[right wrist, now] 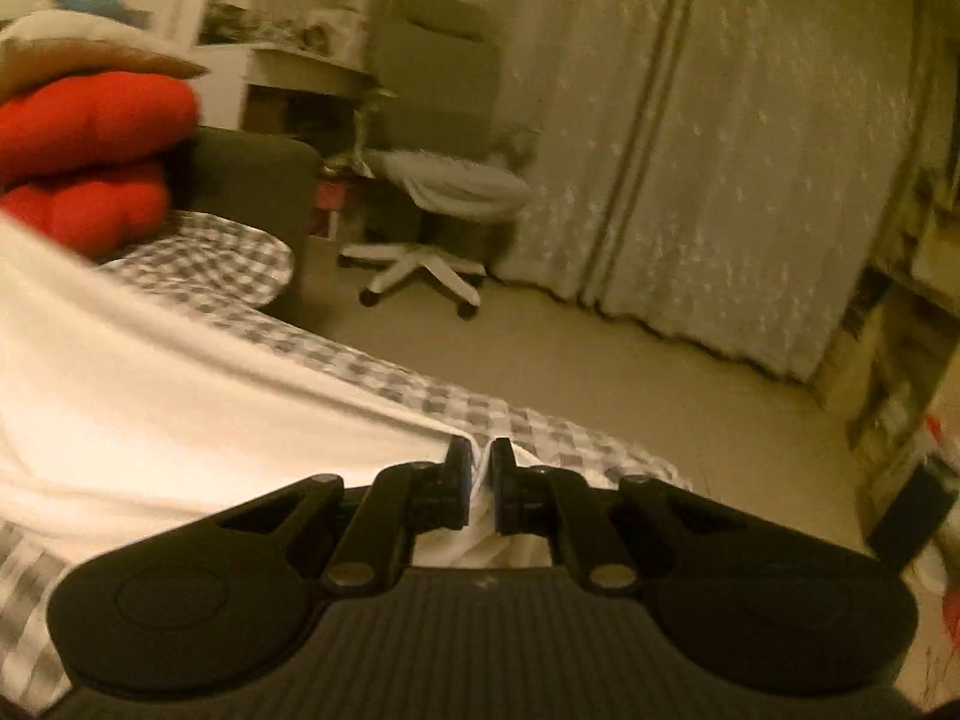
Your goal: Fold clothes
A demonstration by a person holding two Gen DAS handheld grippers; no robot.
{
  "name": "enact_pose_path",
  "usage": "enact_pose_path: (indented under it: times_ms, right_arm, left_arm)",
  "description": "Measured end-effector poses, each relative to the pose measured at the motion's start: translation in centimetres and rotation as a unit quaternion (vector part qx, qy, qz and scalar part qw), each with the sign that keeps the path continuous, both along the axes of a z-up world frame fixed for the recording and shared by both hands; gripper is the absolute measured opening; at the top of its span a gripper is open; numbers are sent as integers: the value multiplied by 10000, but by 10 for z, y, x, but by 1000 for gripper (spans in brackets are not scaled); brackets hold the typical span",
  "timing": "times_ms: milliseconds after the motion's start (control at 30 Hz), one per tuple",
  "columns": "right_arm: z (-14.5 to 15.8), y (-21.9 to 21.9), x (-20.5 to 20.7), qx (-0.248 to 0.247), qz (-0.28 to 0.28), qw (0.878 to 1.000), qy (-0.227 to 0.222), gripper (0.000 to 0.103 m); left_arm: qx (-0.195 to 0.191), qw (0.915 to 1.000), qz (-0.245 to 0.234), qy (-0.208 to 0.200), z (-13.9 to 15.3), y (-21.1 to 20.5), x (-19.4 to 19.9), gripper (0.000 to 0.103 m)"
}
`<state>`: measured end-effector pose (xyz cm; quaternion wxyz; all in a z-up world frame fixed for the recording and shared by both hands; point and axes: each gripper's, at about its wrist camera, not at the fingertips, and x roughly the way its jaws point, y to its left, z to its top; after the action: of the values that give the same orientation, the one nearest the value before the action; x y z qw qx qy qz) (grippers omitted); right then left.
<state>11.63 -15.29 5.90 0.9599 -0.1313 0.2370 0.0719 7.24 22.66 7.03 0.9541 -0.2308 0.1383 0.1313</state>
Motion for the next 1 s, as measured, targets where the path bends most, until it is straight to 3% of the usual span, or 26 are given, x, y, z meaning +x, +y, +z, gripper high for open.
enact_pose_path:
  times_ms: [33, 67, 100, 200, 267, 300, 400, 567, 633, 733, 767, 800, 867, 900, 933, 1000]
  right_arm:
    - [-7, 1, 9, 12, -101, 9998, 146, 7]
    - [-14, 1, 14, -35, -177, 9994, 289, 8]
    - [-22, 1, 19, -99, -246, 9987, 430, 11]
    - [-26, -4, 19, -116, -424, 9972, 598, 18]
    - [-20, -8, 14, -47, -529, 9968, 593, 30]
    - [-17, -10, 11, -13, -581, 9966, 591, 36]
    - [-10, -17, 2, 149, -675, 9955, 648, 38]
    - [-7, -38, -12, 776, -789, 9894, 936, 38]
    - [-6, -47, -15, 977, -891, 9863, 991, 38]
    - [-16, -50, -9, 1043, -801, 9838, 1216, 38]
    - [-19, -50, -8, 989, -771, 9841, 1259, 29]
    - [-22, -49, -7, 930, -759, 9844, 1287, 20]
    - [-17, -49, -11, 881, -791, 9856, 1209, 14]
    - [-12, -50, -14, 893, -801, 9862, 1142, 13]
    - [-8, -50, -18, 895, -828, 9870, 1048, 13]
    - [1, -52, -26, 895, -894, 9883, 856, 13]
  left_arm:
    - [-69, 9997, 1, 222, -7, 3, 5, 24]
    - [-100, 9990, 103, 424, -14, 7, 7, 48]
    - [-46, 9985, 166, 516, -15, 8, 5, 54]
    - [276, 9976, 245, 589, -11, 10, -10, 59]
    - [565, 9964, 191, 610, -7, 4, -23, 63]
    - [707, 9946, 171, 746, -8, 0, -28, 63]
    - [822, 9882, 25, 1295, -15, -10, -34, 63]
    - [494, 9789, -23, 1985, -32, -11, -47, 64]
    - [237, 9774, 9, 2099, -40, -8, -56, 64]
    - [430, 9778, 112, 2047, -48, -10, -59, 62]
    - [551, 9761, 120, 2097, -52, -13, -58, 60]
    - [691, 9734, 110, 2183, -56, -16, -55, 57]
    - [804, 9722, 99, 2198, -57, -19, -56, 42]
    - [843, 9721, 94, 2188, -56, -20, -56, 37]
    - [882, 9719, 89, 2179, -55, -21, -57, 24]
    - [959, 9716, 79, 2161, -54, -23, -58, 17]
